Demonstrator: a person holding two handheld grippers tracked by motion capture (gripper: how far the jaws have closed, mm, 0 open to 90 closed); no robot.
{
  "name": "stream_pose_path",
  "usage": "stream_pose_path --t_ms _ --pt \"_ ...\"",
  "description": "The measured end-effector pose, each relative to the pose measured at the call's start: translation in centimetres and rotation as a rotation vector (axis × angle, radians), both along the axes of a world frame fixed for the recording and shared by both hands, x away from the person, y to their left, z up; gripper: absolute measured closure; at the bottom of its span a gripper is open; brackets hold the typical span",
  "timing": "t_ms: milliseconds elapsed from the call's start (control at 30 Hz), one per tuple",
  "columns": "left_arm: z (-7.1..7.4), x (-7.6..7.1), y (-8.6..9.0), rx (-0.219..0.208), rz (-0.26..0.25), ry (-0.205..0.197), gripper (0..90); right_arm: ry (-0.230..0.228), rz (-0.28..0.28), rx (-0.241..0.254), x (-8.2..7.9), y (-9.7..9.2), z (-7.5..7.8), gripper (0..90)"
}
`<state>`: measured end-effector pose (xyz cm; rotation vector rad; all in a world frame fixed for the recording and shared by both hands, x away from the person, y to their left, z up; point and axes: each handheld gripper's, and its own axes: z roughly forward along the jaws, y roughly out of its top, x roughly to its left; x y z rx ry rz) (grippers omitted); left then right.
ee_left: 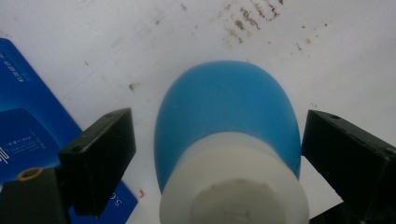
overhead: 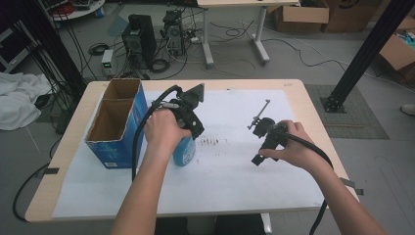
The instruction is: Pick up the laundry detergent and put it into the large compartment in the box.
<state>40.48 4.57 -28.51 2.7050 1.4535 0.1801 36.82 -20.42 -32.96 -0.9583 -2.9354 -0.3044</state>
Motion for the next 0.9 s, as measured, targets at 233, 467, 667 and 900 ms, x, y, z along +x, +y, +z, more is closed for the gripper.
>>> stream_pose_path --t_ms 233,467,667,900 --pt "-0.11 0.02 -0.01 0.009 -0.002 0.003 14.5 -0.001 -0.003 0.002 0.01 -0.05 0.15 22.7" --pt "-0.33 0.05 0.07 0.009 0.005 0.003 15.6 0.001 -0.003 0.001 0.01 -0.06 0.12 22.7" --pt "-0.48 0.11 0.1 0.008 0.008 0.004 16.3 0.005 -0.006 0.001 0.02 0.02 0.18 22.7" --pt "-0.56 0.13 0.16 0.008 0.012 0.006 19.0 0.004 -0.009 0.0 0.02 0.01 0.21 22.8"
